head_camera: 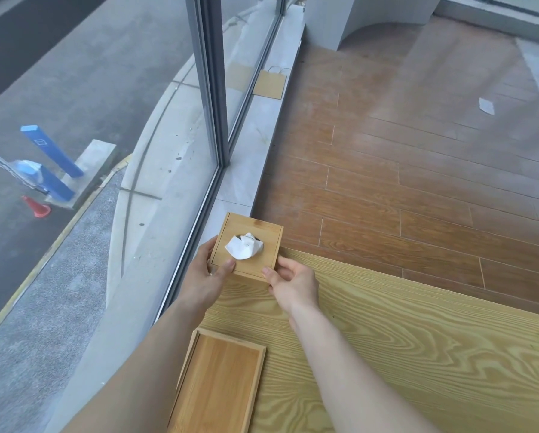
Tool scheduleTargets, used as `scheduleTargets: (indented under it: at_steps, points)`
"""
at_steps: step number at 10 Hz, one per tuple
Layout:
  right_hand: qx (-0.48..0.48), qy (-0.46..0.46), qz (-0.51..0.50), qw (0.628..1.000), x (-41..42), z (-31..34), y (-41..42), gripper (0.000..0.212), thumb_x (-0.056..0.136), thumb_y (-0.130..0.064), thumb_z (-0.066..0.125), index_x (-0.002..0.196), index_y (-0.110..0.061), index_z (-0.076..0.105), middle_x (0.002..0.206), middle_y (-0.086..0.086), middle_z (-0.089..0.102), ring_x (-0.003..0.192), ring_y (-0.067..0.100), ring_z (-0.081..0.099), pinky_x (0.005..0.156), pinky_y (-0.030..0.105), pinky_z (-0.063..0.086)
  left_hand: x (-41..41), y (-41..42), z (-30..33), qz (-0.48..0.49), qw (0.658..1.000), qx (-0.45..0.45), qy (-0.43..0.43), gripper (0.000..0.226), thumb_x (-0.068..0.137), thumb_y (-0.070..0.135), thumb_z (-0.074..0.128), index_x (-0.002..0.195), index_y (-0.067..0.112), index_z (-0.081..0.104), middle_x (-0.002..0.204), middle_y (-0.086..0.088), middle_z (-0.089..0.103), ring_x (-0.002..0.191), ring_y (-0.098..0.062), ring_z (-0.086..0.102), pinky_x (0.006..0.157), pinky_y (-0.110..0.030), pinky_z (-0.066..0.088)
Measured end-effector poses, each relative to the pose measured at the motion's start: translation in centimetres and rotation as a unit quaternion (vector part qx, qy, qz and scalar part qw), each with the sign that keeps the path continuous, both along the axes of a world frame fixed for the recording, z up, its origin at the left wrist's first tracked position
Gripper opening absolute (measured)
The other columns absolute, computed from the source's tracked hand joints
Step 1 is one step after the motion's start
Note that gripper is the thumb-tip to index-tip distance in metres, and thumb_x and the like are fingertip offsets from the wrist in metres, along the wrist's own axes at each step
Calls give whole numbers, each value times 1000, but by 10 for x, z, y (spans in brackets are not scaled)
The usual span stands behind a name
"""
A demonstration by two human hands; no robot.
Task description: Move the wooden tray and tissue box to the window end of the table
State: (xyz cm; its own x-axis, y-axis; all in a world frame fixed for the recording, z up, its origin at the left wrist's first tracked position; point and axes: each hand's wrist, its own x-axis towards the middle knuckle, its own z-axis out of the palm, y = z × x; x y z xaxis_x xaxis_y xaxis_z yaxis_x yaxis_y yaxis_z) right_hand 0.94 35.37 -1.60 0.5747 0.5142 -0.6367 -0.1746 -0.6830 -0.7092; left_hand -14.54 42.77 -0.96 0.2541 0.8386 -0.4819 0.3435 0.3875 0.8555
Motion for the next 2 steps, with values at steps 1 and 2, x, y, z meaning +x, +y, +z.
scheduleTargets:
  at_steps: [1, 2]
  points:
    - [-28, -87, 66, 994, -2, 16, -4, 58, 90, -42, 79, 144, -28, 62, 132, -1, 72, 121, 23, 67, 106, 41, 53, 0, -3, -2, 8, 1000, 13, 16, 64, 93, 32, 69, 150, 31, 40, 147, 1, 53, 135, -19, 49, 115, -45, 40]
    - [-66, -203, 160, 964, -7, 35, -23, 74, 95, -64, 60, 159, -35, 38, 163, 2, 46, 150, 27, 42, 114, 43, 40, 1, -12, 0, 30, 993, 69, 92, 73, 89, 45, 70, 152, 28, 35, 155, 1, 44, 144, -18, 39, 115, -43, 37]
